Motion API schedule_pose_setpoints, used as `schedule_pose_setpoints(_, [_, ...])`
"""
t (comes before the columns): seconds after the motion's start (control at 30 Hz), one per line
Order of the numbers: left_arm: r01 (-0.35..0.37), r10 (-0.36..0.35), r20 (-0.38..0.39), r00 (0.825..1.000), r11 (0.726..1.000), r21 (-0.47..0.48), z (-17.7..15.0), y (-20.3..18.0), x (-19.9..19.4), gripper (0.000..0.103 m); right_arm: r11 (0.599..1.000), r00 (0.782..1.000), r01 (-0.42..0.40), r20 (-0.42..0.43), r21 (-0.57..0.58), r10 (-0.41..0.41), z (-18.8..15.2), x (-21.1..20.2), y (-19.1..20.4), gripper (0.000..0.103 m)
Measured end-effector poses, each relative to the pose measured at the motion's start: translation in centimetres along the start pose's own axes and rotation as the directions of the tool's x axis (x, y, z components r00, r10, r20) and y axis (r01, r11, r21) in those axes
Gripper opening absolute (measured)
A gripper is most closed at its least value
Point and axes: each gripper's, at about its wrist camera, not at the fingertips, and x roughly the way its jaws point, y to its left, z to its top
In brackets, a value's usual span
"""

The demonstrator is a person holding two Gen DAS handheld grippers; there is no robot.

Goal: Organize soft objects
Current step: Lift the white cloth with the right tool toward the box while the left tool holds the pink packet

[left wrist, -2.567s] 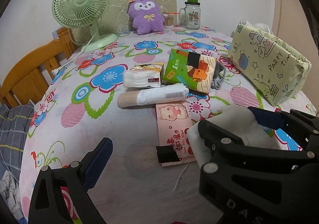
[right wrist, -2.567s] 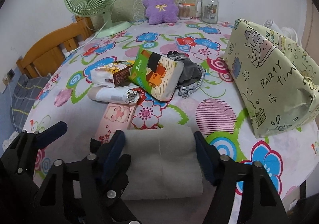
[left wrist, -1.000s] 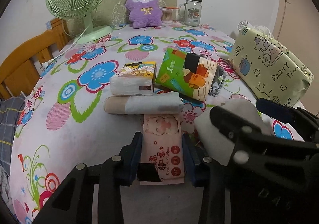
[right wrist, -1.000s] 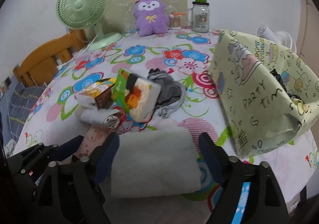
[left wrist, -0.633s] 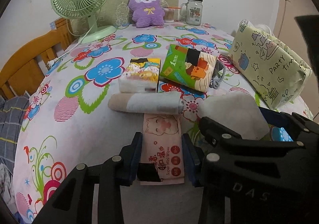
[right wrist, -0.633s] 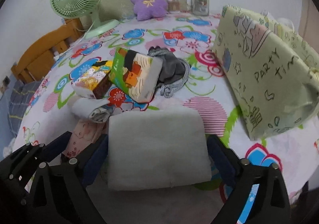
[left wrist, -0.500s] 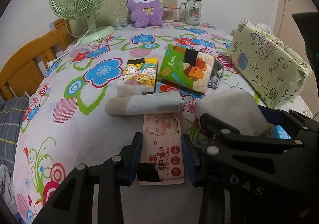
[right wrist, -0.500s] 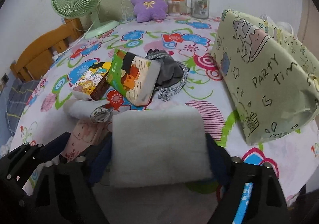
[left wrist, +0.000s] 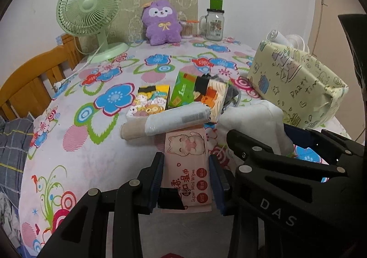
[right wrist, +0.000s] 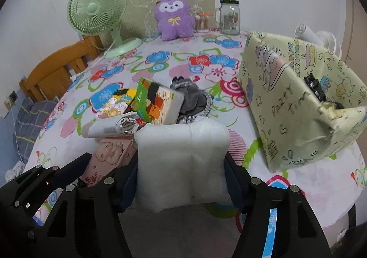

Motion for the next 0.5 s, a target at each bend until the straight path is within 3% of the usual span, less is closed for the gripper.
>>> schedule_pose_setpoints(0.5, [0.047,-0.044,0.064,0.997,0.998,-0.04,1.5,-0.1,-3.1,0.04,1.0,0.997,-0.009,0.071,-0.015,0.01,1.7,-3.9,0.1,0.068])
